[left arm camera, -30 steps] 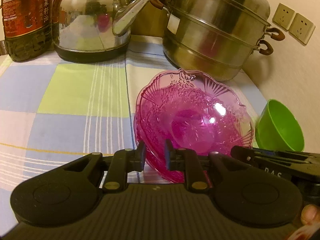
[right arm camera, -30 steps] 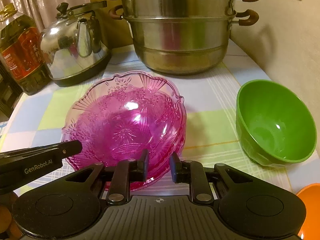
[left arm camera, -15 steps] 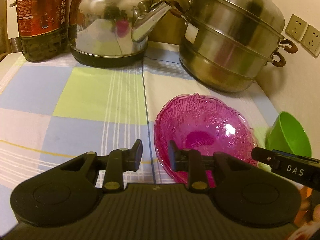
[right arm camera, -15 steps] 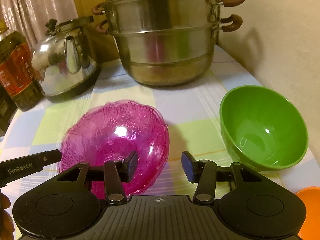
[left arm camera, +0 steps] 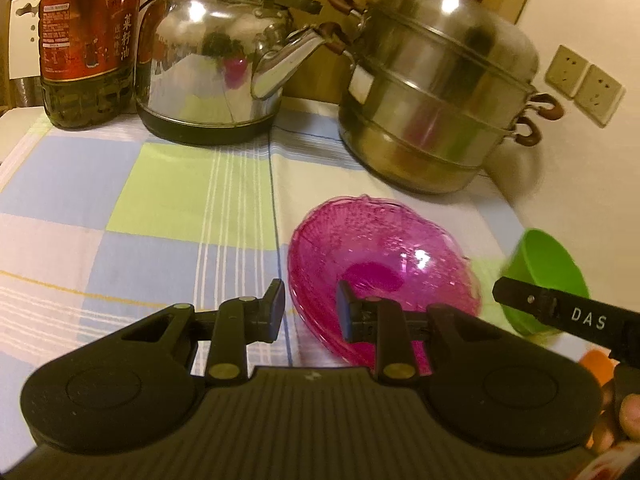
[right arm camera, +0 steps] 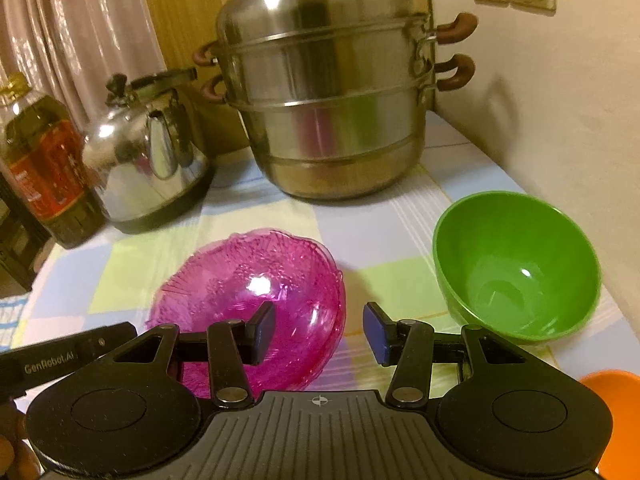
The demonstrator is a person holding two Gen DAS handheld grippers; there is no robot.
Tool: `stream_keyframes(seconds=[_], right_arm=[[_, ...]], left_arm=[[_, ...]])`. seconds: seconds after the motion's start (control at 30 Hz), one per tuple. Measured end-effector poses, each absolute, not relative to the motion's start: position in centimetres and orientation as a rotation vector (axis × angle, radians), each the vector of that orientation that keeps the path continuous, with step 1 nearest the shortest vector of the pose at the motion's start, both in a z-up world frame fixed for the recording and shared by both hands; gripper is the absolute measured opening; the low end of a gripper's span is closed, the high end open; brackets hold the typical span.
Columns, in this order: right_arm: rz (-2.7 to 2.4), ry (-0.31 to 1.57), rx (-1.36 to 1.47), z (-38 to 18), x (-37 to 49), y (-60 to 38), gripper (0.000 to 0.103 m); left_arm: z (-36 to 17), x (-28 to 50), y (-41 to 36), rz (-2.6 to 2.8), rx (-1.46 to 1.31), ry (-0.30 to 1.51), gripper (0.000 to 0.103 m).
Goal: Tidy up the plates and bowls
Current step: 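Withdraw both grippers from the stacked pink dishes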
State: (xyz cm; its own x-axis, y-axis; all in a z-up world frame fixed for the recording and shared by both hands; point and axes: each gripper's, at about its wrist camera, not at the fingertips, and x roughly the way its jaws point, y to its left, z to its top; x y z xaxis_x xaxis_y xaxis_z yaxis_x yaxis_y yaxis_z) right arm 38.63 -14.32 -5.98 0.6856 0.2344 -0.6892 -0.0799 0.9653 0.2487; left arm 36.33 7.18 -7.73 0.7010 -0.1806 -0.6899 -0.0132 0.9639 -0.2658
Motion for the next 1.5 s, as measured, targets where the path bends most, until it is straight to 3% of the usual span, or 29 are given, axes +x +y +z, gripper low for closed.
stream_keyframes(seconds=[0.47,0.87,1.5], right_arm=[[0.158,0.729,0.304,-1.8,26.7,-18.3,0.049],[0.066,0.798,0.322,0.0,16.4,-23.9,0.049],[-0.032,0.807,0.37,0.7,11.5,-30.8,0.049]], left_arm=[[-2.8,25.4,4.2,-0.149,-0.281,0.694,0.024],[-2.2,15.5,-1.8,-0.243,-0.299,0.774,0.024],[-1.2,12.5,-8.5,-0.289,-0.198,0.819,0.024]])
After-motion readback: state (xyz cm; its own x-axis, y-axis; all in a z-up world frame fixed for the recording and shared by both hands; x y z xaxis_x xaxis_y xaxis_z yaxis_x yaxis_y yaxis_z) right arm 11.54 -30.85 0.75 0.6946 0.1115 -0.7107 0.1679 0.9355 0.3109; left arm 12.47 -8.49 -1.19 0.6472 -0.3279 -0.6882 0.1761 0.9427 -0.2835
